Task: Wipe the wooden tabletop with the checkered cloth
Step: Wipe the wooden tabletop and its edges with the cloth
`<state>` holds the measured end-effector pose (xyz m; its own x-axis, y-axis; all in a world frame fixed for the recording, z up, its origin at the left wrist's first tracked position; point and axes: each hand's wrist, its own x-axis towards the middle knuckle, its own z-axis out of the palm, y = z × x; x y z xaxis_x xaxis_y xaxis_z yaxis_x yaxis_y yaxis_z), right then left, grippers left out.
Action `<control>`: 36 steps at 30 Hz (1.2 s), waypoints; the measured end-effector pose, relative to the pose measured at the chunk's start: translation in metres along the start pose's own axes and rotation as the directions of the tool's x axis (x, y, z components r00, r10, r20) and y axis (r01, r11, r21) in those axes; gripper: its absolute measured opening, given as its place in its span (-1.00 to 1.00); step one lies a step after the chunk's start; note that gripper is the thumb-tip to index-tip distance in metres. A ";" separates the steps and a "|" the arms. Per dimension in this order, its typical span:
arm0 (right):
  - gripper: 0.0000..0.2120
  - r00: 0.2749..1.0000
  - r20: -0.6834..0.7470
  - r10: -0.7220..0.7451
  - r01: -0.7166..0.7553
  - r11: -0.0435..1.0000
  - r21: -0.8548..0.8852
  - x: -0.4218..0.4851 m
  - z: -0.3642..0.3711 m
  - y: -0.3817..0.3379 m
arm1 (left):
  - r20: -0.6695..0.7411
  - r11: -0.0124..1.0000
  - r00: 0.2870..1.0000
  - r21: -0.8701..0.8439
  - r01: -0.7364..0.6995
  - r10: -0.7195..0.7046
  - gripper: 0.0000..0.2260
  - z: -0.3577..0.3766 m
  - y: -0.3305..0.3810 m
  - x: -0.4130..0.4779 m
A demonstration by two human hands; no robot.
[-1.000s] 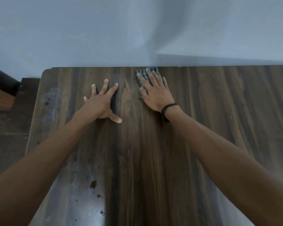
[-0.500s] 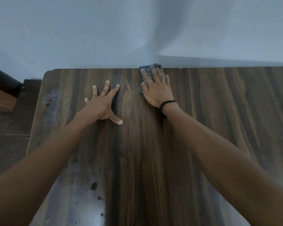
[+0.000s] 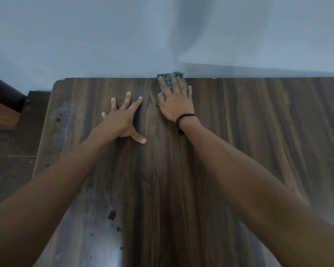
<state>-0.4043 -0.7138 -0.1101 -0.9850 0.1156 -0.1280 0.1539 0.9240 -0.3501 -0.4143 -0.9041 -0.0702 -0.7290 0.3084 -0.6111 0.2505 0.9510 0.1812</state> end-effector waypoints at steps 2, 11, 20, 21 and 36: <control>-0.48 0.988 0.024 -0.154 0.155 0.987 -0.035 -0.016 0.007 0.000 | -0.012 1.000 1.000 0.009 0.002 -0.002 0.31 0.002 -0.002 -0.001; -0.48 0.992 0.070 -0.105 0.105 0.994 -0.007 -0.010 -0.009 0.017 | -0.018 1.000 1.000 0.011 0.001 -0.001 0.30 0.002 -0.002 -0.002; -0.50 0.999 0.001 -0.036 0.037 0.998 -0.042 -0.073 -0.005 0.040 | -0.010 1.000 1.000 0.005 -0.010 0.010 0.29 0.001 -0.002 0.000; -0.49 0.999 -0.033 0.023 -0.024 0.999 -0.024 -0.074 -0.003 0.037 | -0.008 1.000 1.000 0.004 -0.010 0.010 0.30 0.001 -0.002 0.000; -0.49 1.000 -0.017 -0.007 0.007 1.000 -0.017 -0.081 0.002 0.032 | -0.031 1.000 0.999 0.014 -0.011 0.012 0.31 0.003 -0.004 0.001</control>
<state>-0.3196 -0.6943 -0.1124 -0.9873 0.1152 -0.1095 0.1458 0.9307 -0.3356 -0.4142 -0.9076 -0.0737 -0.7452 0.3199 -0.5851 0.2672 0.9472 0.1775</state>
